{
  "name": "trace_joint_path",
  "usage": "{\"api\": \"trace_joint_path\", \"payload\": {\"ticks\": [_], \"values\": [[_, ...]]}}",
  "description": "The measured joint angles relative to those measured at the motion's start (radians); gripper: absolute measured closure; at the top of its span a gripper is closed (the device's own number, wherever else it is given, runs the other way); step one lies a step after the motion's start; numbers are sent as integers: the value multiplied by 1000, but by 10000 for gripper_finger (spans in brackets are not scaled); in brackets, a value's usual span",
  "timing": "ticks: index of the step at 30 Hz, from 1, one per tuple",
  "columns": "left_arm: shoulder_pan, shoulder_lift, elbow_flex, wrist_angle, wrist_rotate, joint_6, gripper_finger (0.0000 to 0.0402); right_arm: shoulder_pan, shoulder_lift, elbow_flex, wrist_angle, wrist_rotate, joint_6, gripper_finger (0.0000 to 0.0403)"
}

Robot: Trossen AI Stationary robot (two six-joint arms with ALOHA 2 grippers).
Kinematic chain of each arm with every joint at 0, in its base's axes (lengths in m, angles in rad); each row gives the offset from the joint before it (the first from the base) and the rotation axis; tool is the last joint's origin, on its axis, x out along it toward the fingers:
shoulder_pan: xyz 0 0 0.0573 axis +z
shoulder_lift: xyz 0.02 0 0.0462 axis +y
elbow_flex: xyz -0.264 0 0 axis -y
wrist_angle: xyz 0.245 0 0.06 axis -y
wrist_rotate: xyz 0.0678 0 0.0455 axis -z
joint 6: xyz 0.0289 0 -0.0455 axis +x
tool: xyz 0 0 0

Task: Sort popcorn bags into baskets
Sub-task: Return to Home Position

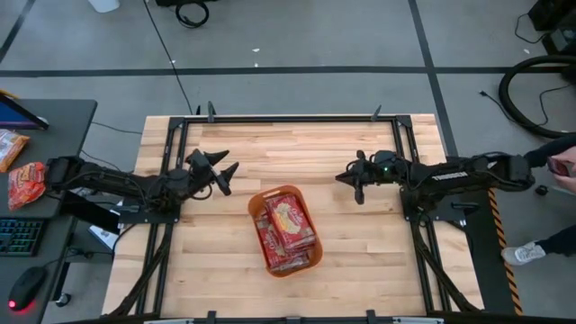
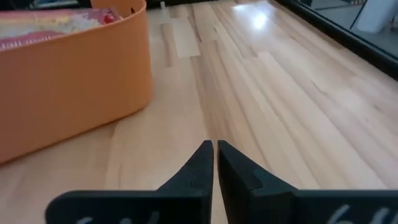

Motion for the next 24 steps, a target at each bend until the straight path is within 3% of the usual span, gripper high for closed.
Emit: {"api": "trace_joint_path", "payload": {"ticks": [9,17,24], "values": [[-85,-61,0,-18,-1,139,116,-6,-196,-4,-152,-10,109,397],[-175,-196,-4,-140,-3,173,116,-21,-384,-121,-100,52,191,385],[-224,-296,-4,-199,-7,220,116,-19,-485,-125,-67,-38,241,389]]}}
